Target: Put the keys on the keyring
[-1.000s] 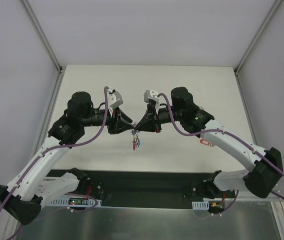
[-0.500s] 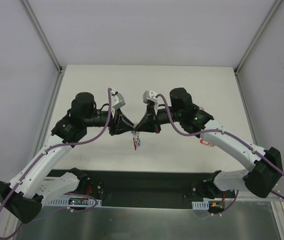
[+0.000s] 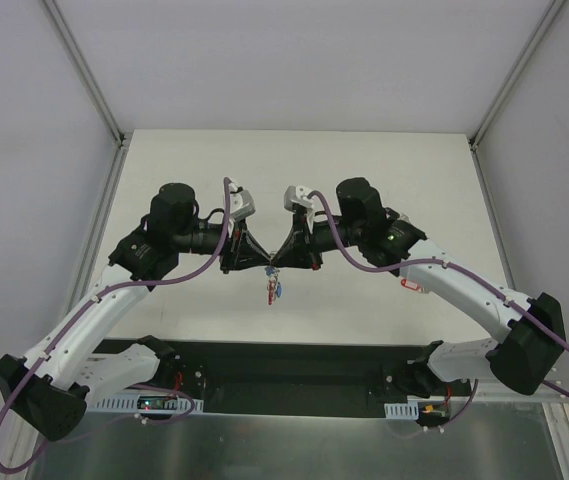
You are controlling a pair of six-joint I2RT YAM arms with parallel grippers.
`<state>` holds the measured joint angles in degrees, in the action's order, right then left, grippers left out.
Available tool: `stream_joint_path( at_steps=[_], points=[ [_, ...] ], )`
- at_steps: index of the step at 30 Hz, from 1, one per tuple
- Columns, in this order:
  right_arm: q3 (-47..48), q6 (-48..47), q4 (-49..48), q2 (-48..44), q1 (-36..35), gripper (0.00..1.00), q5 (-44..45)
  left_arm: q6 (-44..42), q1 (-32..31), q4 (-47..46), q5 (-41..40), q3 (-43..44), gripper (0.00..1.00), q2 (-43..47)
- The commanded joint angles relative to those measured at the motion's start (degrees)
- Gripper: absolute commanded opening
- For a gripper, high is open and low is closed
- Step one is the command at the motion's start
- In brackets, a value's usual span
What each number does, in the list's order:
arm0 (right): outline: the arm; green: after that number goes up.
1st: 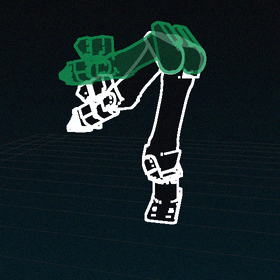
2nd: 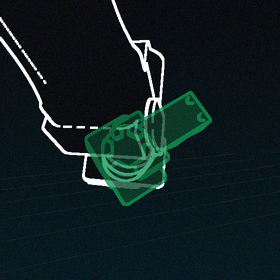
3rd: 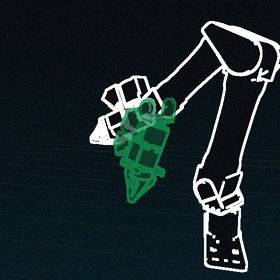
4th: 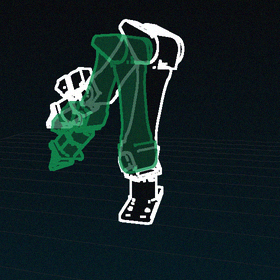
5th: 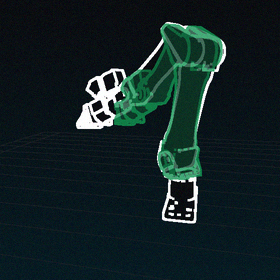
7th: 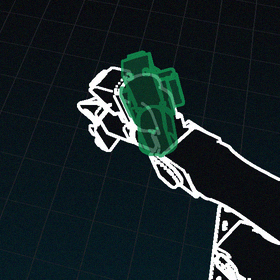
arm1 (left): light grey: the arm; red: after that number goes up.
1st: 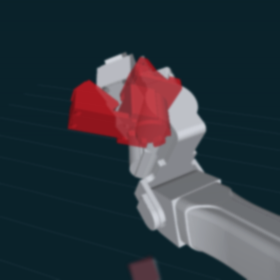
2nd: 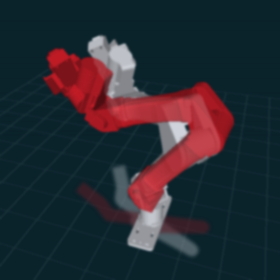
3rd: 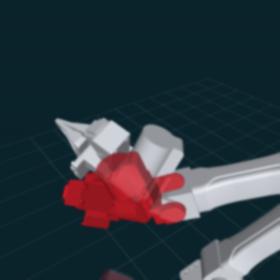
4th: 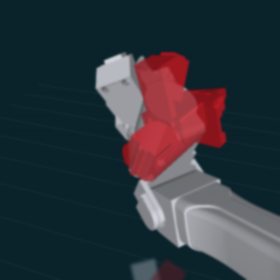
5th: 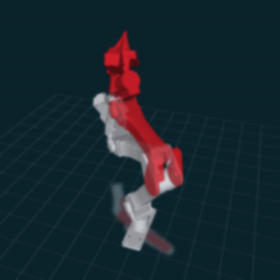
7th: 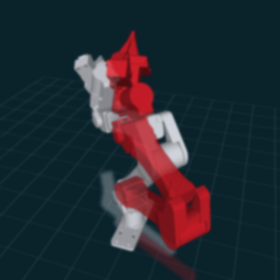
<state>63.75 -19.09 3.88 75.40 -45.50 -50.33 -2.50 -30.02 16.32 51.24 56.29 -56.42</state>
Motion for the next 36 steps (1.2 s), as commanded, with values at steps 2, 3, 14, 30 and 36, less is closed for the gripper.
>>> stream_joint_path(
  at_steps=[2,3,14,30,36],
  points=[
    [3.9,-1.6,-4.2,-0.6,-1.3,0.01,-1.7,-2.6,-0.7,1.1,5.7,0.2,0.08,-0.5],
    [3.9,-1.8,-4.1,-0.6,-1.3,0.01,-1.8,-3.1,-0.6,1.4,6.1,0.2,0.09,-0.5],
    [4.6,-3.5,-1.9,-0.6,-1.9,0.01,-2.4,-6.6,-0.6,4.9,8.9,0.8,0.22,-1.1],
    [5.2,-5.2,0.5,-0.8,-2.6,0.01,-1.4,-10.2,-0.6,9.4,5.5,3.2,0.28,-1.2],
    [5.7,-5.7,1.0,-0.2,-3.2,0.01,-1.1,-9.8,-0.7,9.3,5.7,3.6,0.26,-1.9]
  ],
)
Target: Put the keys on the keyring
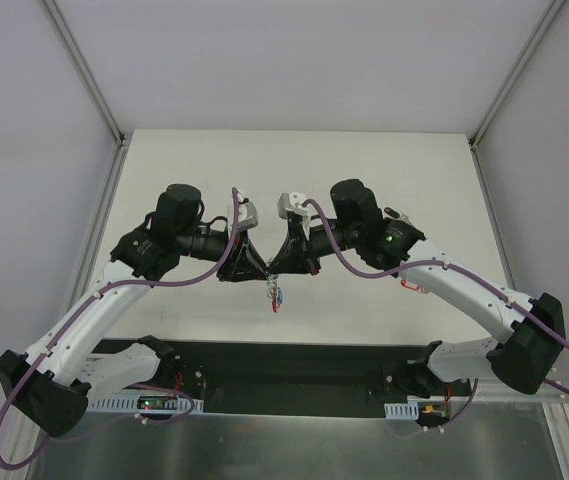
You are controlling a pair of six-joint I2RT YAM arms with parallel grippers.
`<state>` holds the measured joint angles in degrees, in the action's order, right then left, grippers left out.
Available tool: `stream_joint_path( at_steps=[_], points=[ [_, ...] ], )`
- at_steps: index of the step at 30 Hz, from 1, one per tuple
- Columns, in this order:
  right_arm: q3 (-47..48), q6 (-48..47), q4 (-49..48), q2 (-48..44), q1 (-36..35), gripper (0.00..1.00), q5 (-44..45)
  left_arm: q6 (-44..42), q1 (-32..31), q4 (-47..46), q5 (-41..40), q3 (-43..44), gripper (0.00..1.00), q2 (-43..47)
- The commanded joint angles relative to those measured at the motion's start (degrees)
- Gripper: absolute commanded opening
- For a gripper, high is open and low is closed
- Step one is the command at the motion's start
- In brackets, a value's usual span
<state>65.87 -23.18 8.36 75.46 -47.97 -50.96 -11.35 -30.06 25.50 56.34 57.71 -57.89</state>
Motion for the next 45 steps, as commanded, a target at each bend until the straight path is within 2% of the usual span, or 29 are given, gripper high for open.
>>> stream_joint_path(
  at_steps=[1,9,12,16,19,20,23,24,25,26,27,29,30,35,39,45],
  points=[
    [3.7,-1.7,-3.3,0.0,-0.9,0.01,-0.4,-0.8,-0.6,0.3,0.6,2.2,0.26,-0.6],
    [4.9,-3.4,-1.2,0.8,-1.7,0.01,0.4,-0.8,-0.6,0.3,0.0,2.8,0.22,-0.6],
    [5.3,-4.4,-0.1,1.1,-2.1,0.01,0.9,-0.8,-0.6,0.2,-0.6,2.8,0.17,-0.8],
    [5.5,-5.3,1.6,1.3,-2.5,0.01,1.7,-1.6,-0.6,0.3,-1.8,2.4,0.0,-0.5],
    [4.5,-5.1,1.7,0.3,-2.5,0.02,3.0,-3.8,-0.6,0.2,-4.5,1.3,0.0,0.8],
    [4.1,-4.9,1.7,0.0,-2.5,0.03,3.8,-4.6,-0.6,0.3,-6.2,0.8,0.0,1.3],
    [2.2,-4.3,1.7,-1.9,-2.5,0.28,7.3,-8.7,-1.3,0.2,-10.3,-2.2,0.0,2.8],
    [1.6,-4.1,1.7,-2.2,-2.4,0.32,8.9,-9.6,-1.7,0.2,-11.7,-2.8,0.0,3.0],
    [0.9,-3.9,1.7,-3.1,-2.5,0.35,9.6,-10.9,-3.5,0.1,-13.5,-3.5,0.0,3.0],
    [-0.7,-3.3,1.6,-3.6,-2.4,0.43,10.3,-11.4,-4.6,-0.3,-16.1,-5.0,0.0,3.0],
    [-1.7,-3.0,1.5,-4.2,-2.4,0.46,12.4,-11.7,-6.2,-0.5,-21.2,-5.7,0.0,2.3],
    [-5.4,-2.0,1.2,-6.3,-2.5,0.53,14.6,-11.5,-10.8,-2.0,-26.1,-7.6,0.0,1.0],
    [-7.0,-1.3,0.7,-7.2,-2.4,0.54,17.0,-10.8,-11.9,-3.0,-29.1,-8.2,0.0,-0.1],
    [-15.6,2.9,-1.5,-15.2,-2.2,0.61,26.8,-4.4,-16.2,-12.4,-34.6,-15.2,0.0,-0.8],
    [-22.1,7.4,-2.5,-20.3,-1.3,0.65,39.1,-1.0,-18.6,-20.9,-37.7,-20.1,0.0,-1.6],
    [-28.8,12.2,-4.0,-23.4,-0.5,0.65,40.5,-0.4,-20.0,-25.3,-39.8,-22.6,0.0,-5.6]
  ],
)
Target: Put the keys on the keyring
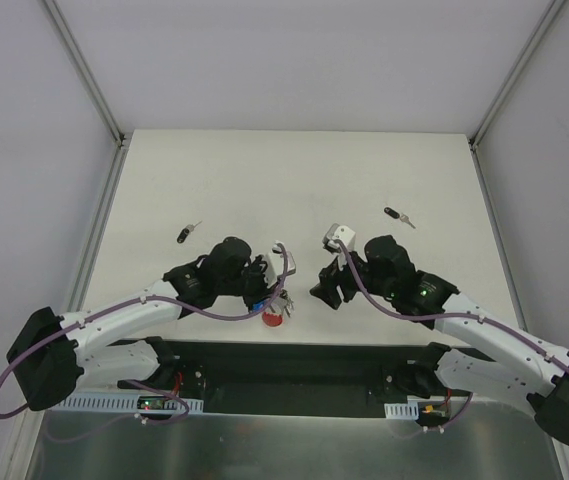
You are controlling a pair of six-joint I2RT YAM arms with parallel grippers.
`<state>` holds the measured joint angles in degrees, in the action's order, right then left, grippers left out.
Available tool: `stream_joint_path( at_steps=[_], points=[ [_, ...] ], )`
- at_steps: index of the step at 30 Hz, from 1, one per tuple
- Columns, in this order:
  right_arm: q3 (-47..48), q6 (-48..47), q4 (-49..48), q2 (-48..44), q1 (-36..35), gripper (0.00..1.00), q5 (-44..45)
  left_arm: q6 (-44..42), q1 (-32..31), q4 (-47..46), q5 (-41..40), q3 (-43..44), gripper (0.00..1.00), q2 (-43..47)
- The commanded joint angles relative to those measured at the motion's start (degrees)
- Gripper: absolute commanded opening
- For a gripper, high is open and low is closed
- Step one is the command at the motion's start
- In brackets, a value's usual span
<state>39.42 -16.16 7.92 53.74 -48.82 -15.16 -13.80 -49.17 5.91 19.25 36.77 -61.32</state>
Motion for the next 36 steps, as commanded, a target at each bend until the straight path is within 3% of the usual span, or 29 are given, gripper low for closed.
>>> stream_joint_path(
  at_steps=[1,5,16,25,36],
  points=[
    [-3.5,5.8,-3.9,-2.0,0.3,0.65,4.7,2.6,-1.1,-8.0,-2.6,-2.0,0.0,-2.5],
    [-5.5,10.4,-7.6,-2.0,0.6,0.65,4.2,4.3,-1.6,-12.9,-2.4,-3.9,0.0,-3.1],
    [-6.9,19.1,-11.6,0.1,2.0,0.61,6.7,3.6,-3.0,-13.3,-1.2,-2.6,0.0,-6.4],
    [-3.1,28.0,-16.4,10.3,1.9,0.57,5.9,2.0,-4.6,-13.2,-1.0,-3.2,0.0,-4.2],
    [0.9,30.6,-18.6,18.5,1.8,0.56,0.7,-0.9,-5.0,-10.7,-2.2,-3.5,0.0,-2.8]
  ],
)
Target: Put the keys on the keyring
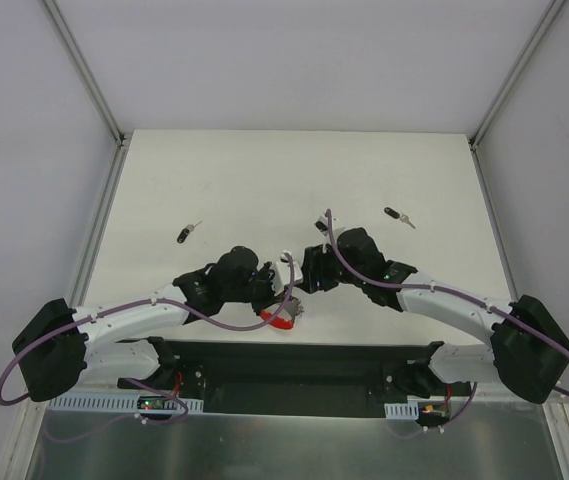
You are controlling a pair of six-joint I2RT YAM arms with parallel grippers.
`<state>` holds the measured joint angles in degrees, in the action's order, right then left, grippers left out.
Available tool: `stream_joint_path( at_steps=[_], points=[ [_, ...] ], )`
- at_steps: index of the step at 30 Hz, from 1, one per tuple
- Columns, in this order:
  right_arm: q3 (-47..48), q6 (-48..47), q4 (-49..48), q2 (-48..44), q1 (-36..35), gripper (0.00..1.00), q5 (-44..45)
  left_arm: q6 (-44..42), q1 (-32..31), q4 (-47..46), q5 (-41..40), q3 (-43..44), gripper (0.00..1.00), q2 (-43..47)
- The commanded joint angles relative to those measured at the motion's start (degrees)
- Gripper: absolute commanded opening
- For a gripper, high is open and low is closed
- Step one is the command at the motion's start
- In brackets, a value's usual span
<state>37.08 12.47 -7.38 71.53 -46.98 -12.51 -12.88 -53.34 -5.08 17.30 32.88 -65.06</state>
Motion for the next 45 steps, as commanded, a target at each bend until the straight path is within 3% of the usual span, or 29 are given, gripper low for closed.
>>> stream_joint_path(
  at_steps=[1,15,27,36,45],
  points=[
    [3.6,1.9,-3.2,1.1,-0.1,0.56,-2.5,-2.0,-0.8,0.5,-0.4,0.7,0.0,0.7],
    [5.2,1.2,2.3,4.9,-1.1,0.56,-6.3,-2.8,-1.2,1.7,-7.4,1.5,0.0,0.5],
    [-0.3,-0.1,10.5,-1.8,-1.4,0.52,-5.1,-5.3,-1.2,1.1,-8.7,-0.6,0.0,3.6],
    [3.8,0.0,7.7,-3.5,-0.4,0.5,0.9,-8.8,-1.8,1.1,-5.1,-1.7,0.0,4.0],
    [5.1,0.7,-2.8,3.2,-0.3,0.49,-5.8,-13.4,-3.4,0.8,-5.1,-1.9,0.0,5.3]
  ],
)
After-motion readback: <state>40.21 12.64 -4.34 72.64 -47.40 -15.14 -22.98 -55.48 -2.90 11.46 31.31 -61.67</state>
